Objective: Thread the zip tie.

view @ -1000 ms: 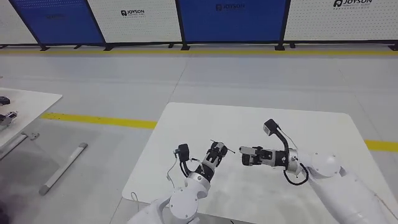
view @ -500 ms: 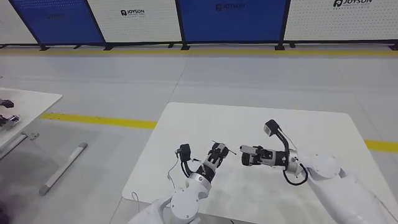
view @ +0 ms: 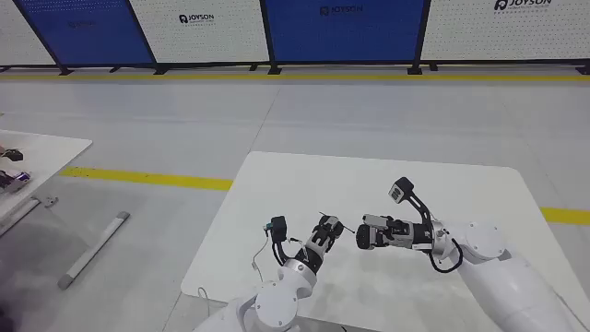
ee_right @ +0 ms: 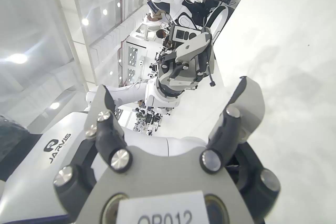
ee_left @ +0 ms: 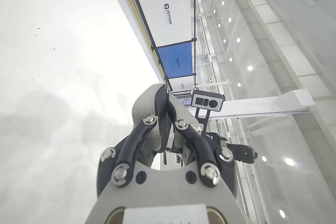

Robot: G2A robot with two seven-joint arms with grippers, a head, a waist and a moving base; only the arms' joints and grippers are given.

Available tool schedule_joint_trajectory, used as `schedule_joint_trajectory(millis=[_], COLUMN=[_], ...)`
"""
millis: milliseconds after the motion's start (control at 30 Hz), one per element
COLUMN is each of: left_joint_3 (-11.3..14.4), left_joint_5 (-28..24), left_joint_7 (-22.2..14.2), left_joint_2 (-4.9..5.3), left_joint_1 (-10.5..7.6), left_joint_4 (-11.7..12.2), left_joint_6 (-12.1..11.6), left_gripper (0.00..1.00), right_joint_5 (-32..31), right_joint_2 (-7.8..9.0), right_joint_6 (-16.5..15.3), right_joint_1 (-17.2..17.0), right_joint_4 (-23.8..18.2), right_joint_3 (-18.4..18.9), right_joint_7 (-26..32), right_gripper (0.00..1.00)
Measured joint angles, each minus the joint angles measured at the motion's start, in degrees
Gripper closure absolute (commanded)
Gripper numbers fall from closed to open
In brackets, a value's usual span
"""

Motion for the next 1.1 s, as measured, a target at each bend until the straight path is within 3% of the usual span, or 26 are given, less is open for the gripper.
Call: schedule_joint_trajectory(millis=[233, 267, 300, 333, 567, 667, 700, 1100], left_joint_3=[-0.52, -0.62, -0.74, -0.84, -1.65, -1.94, -2.02, -2.92], left_joint_5=[1.12, 1.16, 1.22, 1.27, 1.64, 2.05, 2.16, 3.93], left_joint_7=[-0.75, -0.8, -0.9, -1.0, -1.99, -2.17, -2.22, -1.6], left_joint_2=[-0.46, -0.52, -0.61, -0.67, -1.09, -1.27, -1.32, -2.16], left_joint_1=[0.91, 1.02, 1.14, 1.22, 1.9, 2.21, 2.31, 3.3], left_joint_4=[-0.2, -0.25, -0.31, -0.35, -0.82, -0.94, -0.99, -1.32], left_joint_6=[-1.5, -1.52, -1.52, -1.5, -1.44, -1.54, -1.55, -1.74], left_gripper=[1.0, 1.0, 1.0, 1.0, 1.0, 1.0, 1.0, 1.0], right_joint_5=[0.54, 0.54, 0.51, 0.43, 0.35, 0.2, 0.14, -0.42], right_joint_2=[-0.35, -0.43, -0.53, -0.61, -1.17, -1.52, -1.61, -2.39], right_joint_6=[2.98, 2.96, 2.95, 2.94, 3.5, 3.6, 3.63, 3.73], right_joint_1=[-1.2, -1.23, -1.26, -1.27, -1.35, -1.22, -1.16, -0.9], right_joint_4=[-0.72, -0.53, -0.24, -0.03, 1.15, 1.58, 1.71, 3.06], right_joint_3=[0.35, 0.37, 0.39, 0.41, 0.51, 0.33, 0.29, 0.87], right_joint_7=[-1.82, -1.81, -1.87, -1.97, -1.82, -1.77, -1.74, -0.95], right_gripper=[0.02, 0.16, 0.22, 0.51, 0.72, 0.88, 0.98, 1.0])
